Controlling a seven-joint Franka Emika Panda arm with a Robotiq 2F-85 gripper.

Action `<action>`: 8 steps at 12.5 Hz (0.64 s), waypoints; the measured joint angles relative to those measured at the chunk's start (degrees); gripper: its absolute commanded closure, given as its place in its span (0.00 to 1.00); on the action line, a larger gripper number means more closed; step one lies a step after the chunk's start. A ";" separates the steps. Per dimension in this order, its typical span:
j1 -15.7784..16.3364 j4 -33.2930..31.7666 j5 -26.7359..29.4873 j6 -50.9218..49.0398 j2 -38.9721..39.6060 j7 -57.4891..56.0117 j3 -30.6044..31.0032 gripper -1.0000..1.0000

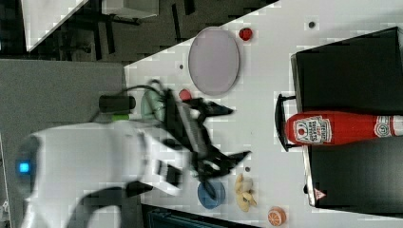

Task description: Pick Ketchup from oven and place it on table.

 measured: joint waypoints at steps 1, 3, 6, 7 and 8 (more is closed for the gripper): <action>0.23 0.00 0.00 1.15 1.35 0.00 -2.57 0.00; -1.21 0.34 0.16 5.55 4.13 0.01 -4.95 0.00; -2.04 2.07 8.26 7.48 10.01 2.06 -9.09 0.00; -2.43 2.24 9.64 9.27 11.81 2.08 -8.90 0.00; -2.43 2.18 11.07 11.78 14.32 2.36 -8.64 0.00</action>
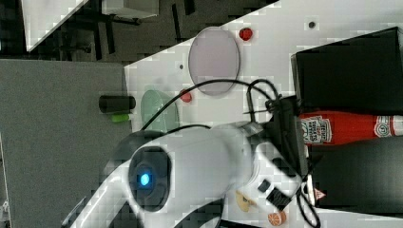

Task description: Pick Ketchup from oven and place it on table.

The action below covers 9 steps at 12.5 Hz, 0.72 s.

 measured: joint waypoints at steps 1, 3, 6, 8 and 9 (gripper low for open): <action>0.27 -0.39 -0.10 0.11 1.58 0.00 0.25 0.00; 0.31 -1.57 1.32 -0.20 3.89 0.00 1.29 0.00; 0.46 -2.80 2.13 0.34 5.54 0.00 1.96 0.26; 0.25 -2.91 2.32 0.34 4.88 0.00 2.66 0.39; 0.89 -2.97 2.18 1.40 5.02 0.00 1.57 0.39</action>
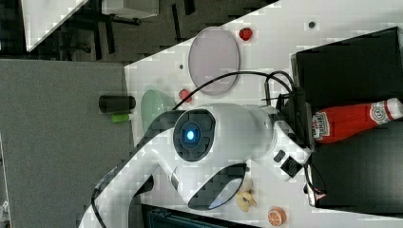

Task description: Pick Ketchup from oven and place it on table.

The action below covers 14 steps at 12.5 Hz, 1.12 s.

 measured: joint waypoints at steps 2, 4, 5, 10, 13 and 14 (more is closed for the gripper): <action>-0.31 0.50 0.29 0.17 -0.03 0.00 -1.18 0.39; -1.02 1.34 -1.83 -0.22 -1.12 0.12 -1.09 0.39; -1.01 2.69 -2.36 -2.15 -2.03 0.15 -0.84 0.39; 2.54 14.66 -6.93 -21.77 -11.33 0.24 4.17 0.39; 8.40 16.79 -6.13 -23.34 -20.12 0.24 15.00 0.39; 10.78 16.79 -4.01 -24.30 -20.03 0.24 18.32 0.39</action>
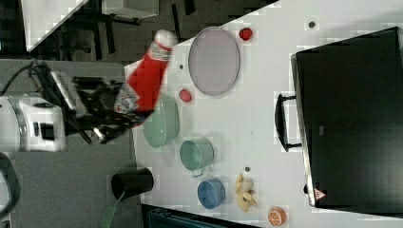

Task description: Pick Ketchup from oven and place it on table.

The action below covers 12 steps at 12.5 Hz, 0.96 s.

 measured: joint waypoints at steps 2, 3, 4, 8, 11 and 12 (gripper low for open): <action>0.26 -1.06 -0.34 0.07 3.10 0.00 6.14 0.39; 1.01 -1.90 -1.92 1.02 4.73 0.04 7.55 0.39; 0.96 -4.76 -3.31 1.45 4.96 0.04 9.20 0.39; 1.42 -22.44 -4.85 16.14 5.20 0.05 10.29 0.39; 0.10 -31.50 -6.20 25.47 8.80 0.05 10.95 0.39; 0.03 -34.97 -5.36 28.35 9.93 0.05 11.01 0.39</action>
